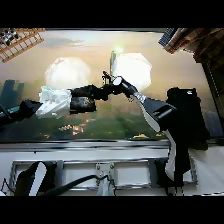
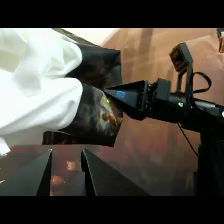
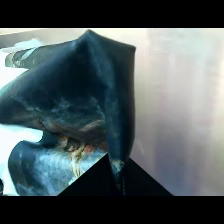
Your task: Fold the clothes and pants, and hang the long-sleeved shirts on hangers.
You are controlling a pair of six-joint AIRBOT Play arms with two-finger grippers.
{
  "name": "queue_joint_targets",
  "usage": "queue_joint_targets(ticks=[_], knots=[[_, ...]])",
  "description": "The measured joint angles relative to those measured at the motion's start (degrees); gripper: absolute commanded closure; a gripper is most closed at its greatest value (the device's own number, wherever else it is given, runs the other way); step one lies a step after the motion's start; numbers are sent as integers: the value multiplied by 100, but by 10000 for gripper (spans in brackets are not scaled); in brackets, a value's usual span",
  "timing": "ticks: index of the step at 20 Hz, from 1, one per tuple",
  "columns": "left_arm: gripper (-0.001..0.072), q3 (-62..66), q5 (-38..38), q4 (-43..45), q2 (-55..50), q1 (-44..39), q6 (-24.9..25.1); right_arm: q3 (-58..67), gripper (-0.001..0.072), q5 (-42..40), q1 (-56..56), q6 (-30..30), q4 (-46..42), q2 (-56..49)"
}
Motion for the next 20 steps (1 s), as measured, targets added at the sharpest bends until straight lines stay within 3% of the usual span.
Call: queue_joint_targets(ticks=[10,15,20], knots=[[500,37,-144,-472,2,-127,221,938,688,883,-1838,592,-837,1276],[500,37,-164,-546,0,-131,236,1659,688,789,-2944,1469,-946,1574],[500,37,-125,-557,-17,-131,238,1838,688,22,-3871,2520,-1012,1934]])
